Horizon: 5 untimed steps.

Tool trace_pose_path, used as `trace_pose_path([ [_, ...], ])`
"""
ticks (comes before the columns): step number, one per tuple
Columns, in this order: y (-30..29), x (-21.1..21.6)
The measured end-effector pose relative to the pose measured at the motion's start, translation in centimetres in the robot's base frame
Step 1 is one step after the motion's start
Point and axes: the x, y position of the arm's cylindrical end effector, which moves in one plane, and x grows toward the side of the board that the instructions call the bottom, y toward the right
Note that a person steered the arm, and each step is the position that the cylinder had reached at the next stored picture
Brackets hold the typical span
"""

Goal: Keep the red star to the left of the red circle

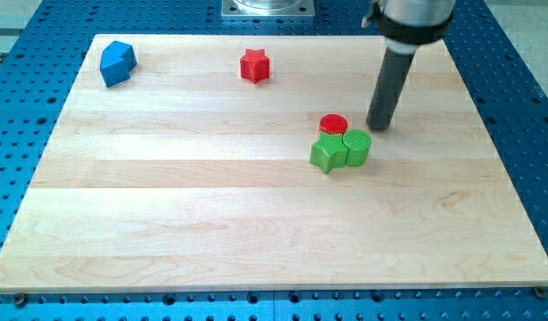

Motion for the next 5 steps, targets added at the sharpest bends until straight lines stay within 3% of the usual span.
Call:
trace_pose_path([
  [2,-2.6,-12.6],
  [4,-12.2,-14.0],
  [5,-16.6,-10.4],
])
